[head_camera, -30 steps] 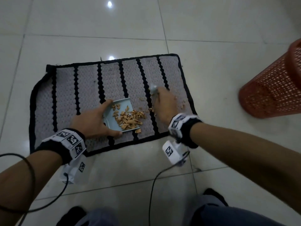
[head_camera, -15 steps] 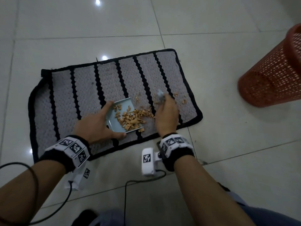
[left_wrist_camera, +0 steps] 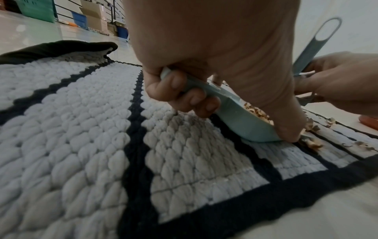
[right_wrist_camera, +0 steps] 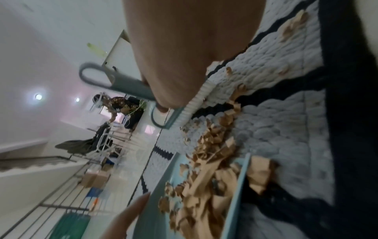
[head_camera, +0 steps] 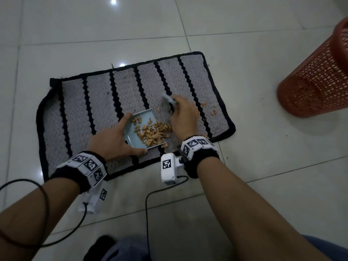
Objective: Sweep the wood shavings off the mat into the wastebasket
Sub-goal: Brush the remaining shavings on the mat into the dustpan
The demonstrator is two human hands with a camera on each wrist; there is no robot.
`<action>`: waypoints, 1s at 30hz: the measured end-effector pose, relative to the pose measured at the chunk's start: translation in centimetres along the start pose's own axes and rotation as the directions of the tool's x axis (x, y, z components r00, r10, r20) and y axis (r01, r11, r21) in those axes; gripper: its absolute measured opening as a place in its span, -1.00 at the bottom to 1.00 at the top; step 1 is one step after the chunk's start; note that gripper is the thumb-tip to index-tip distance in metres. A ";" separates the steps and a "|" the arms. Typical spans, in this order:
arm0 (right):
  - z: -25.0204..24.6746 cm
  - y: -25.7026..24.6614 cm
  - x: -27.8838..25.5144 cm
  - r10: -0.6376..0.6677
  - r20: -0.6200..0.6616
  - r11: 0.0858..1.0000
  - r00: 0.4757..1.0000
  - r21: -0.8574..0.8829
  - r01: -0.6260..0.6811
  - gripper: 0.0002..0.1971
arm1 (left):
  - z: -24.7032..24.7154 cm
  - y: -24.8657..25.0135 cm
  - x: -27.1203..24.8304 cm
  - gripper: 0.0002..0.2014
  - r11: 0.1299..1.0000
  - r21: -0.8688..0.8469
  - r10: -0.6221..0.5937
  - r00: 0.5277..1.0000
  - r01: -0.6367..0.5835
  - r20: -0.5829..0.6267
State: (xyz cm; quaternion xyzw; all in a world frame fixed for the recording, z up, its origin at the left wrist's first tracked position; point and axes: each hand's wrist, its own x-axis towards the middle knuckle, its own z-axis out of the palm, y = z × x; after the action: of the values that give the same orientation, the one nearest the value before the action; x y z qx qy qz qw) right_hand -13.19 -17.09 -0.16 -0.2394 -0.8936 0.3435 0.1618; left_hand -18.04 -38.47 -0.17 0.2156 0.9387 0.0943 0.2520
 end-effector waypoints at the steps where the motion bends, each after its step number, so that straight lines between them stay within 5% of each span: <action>1: 0.4 0.3 -0.1 -0.015 0.067 1.000 0.998 0.004 0.015 -0.63 | 0.0 0.0 0.0 0.25 1.000 0.003 -0.002 1.000 0.002 0.000; 5: 0.2 1.2 -3.1 -0.119 0.186 0.993 0.975 0.034 0.115 -0.62 | -0.1 -0.1 0.2 0.25 1.000 -0.001 0.010 1.000 -0.010 -0.004; 8: -1.8 1.3 -5.2 -0.158 0.107 0.979 0.982 0.145 0.141 -0.73 | 0.0 -0.4 0.5 0.26 0.999 -0.014 0.032 0.999 -0.032 -0.001; 12: -5.2 3.6 -3.8 0.091 -0.190 0.980 0.978 0.191 -0.054 -0.75 | -0.1 0.1 0.6 0.21 0.999 -0.022 0.050 0.999 -0.050 0.008; 14: -6.4 5.7 -2.2 0.176 -0.299 0.981 0.938 0.126 -0.144 -0.56 | -0.2 0.5 0.7 0.19 0.997 -0.028 0.068 0.998 -0.068 -0.001; 18: -6.9 7.6 -0.6 0.257 -0.267 0.965 0.929 0.023 -0.261 -0.66 | -0.2 0.8 0.8 0.20 0.997 -0.008 0.074 0.997 -0.074 0.001; 26: -1.6 3.4 -4.0 0.013 -0.090 0.999 0.996 -0.049 -0.018 -0.65 | -0.1 1.0 0.8 0.23 0.997 0.017 0.072 0.997 -0.072 -0.003; 30: -2.7 1.9 -4.5 -0.024 -0.187 0.999 0.982 0.017 0.028 -0.70 | 0.0 1.0 0.8 0.25 0.997 0.030 0.068 0.998 -0.068 -0.006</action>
State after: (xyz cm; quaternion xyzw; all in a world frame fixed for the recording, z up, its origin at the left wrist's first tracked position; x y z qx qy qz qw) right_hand -7.60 -16.84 -0.11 -0.2573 -0.8741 0.3263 0.2515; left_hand -18.33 -37.24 -0.23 0.2507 0.9330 0.0894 0.2422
